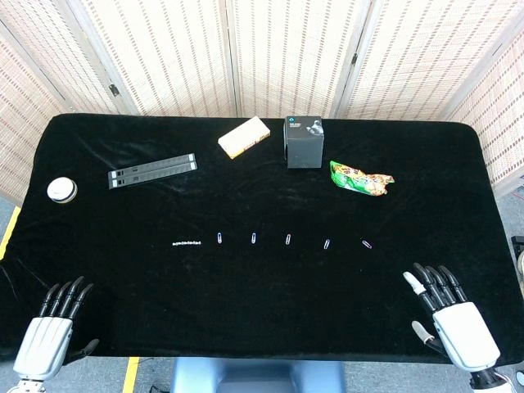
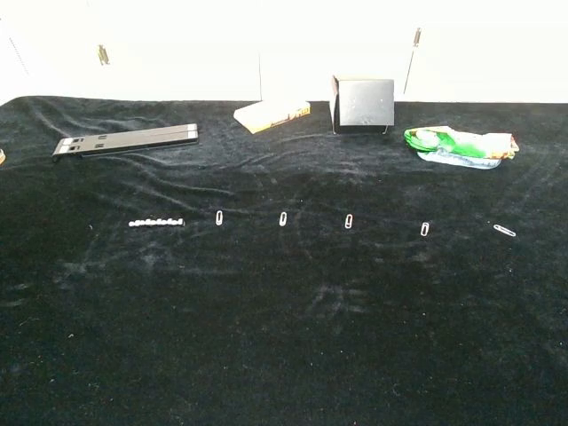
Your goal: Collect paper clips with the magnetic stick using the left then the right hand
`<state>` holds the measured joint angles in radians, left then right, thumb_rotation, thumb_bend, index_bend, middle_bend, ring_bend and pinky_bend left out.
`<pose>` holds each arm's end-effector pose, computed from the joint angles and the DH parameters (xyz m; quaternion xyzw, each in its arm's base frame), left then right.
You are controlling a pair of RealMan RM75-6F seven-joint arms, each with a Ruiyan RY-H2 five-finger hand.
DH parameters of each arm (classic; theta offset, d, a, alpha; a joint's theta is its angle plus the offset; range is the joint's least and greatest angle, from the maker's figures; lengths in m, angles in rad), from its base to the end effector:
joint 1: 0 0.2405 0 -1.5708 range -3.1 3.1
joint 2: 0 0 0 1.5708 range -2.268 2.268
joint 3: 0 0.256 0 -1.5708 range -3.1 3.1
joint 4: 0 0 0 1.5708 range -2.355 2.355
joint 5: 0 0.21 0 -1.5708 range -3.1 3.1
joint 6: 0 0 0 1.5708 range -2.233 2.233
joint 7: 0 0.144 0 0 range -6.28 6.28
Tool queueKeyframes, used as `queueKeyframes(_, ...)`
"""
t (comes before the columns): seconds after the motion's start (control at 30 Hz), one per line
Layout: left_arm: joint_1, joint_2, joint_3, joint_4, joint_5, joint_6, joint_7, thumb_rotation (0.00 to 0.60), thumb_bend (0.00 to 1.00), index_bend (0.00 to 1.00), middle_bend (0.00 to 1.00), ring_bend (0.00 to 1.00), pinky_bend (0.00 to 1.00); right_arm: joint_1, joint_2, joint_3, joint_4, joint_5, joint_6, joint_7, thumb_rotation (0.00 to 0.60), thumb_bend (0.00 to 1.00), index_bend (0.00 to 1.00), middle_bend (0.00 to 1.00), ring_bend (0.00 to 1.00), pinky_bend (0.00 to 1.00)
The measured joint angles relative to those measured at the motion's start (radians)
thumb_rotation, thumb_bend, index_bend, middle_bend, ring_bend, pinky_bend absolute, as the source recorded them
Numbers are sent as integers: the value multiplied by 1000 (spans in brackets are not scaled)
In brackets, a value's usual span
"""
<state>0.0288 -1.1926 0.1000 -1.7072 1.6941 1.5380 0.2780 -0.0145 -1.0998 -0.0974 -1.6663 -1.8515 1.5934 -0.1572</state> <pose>-0.2804 0.1131 0.1100 -0.6638 -0.3687 -0.3424 0.5533 -0.2742 -0.1141 0.1386 0.6935 -0.3180 0.3881 0.5171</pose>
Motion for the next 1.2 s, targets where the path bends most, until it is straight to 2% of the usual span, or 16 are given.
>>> queueKeyframes(0.2, -5, 1, 0, 0, 1, -8, -4, 600, 210, 0, 15, 37, 80, 1, 0, 0, -2, 0, -2, -1, 600, 291, 0, 0, 0, 0)
queueKeyframes(0.27, -10, -2, 1, 3, 14, -10, -11, 600, 210, 0, 44, 85, 162, -1, 0, -2, -1, -5, 3, 0, 600, 291, 0, 0, 0, 0)
queueKeyframes(0.33, -17, -11, -2, 6, 25, -12, -23, 600, 210, 5, 158, 251, 394, -5, 1, -5, 1, -11, 12, 6, 600, 291, 0, 0, 0, 0)
queueKeyframes(0.4, -25, -21, -12, 4, 23, -14, -26, 600, 210, 61, 376, 541, 713, -8, 1, -6, 3, -19, 25, 10, 600, 292, 0, 0, 0, 0)
queueKeyframes(0.47, -34, -41, -33, 2, 28, -5, -22, 600, 210, 148, 586, 761, 887, -10, -1, -5, 6, -30, 37, 11, 600, 291, 0, 0, 0, 0)
queueKeyframes(0.53, -44, -69, -58, -2, 35, 9, -19, 600, 219, 233, 764, 914, 979, -10, -5, -3, 10, -38, 42, 9, 600, 291, 0, 0, 0, 0)
queueKeyframes(0.6, -57, -89, -76, -16, 33, 9, -23, 600, 273, 314, 892, 994, 1000, -8, -7, -2, 13, -45, 44, 11, 600, 291, 0, 0, 0, 0)
queueKeyframes(0.73, -91, -92, -102, -76, -25, -48, -46, 600, 343, 408, 997, 1000, 1000, -2, -9, -2, 19, -48, 37, 17, 600, 291, 0, 0, 0, 0)
queueKeyframes(0.87, -132, -113, -151, -108, -142, -114, -35, 600, 357, 444, 1000, 1000, 1000, 9, -7, 0, 20, -46, 22, 28, 600, 291, 0, 0, 0, 0)
queueKeyframes(1.03, -209, -208, -235, -104, -312, -199, 69, 600, 360, 439, 1000, 1000, 1000, 24, 3, 7, 19, -26, 10, 73, 600, 291, 0, 0, 0, 0)
queueKeyframes(1.2, -303, -269, -311, -88, -468, -299, 121, 600, 391, 469, 1000, 1000, 1000, 43, 17, 17, 18, 16, -23, 116, 600, 291, 0, 0, 0, 0)
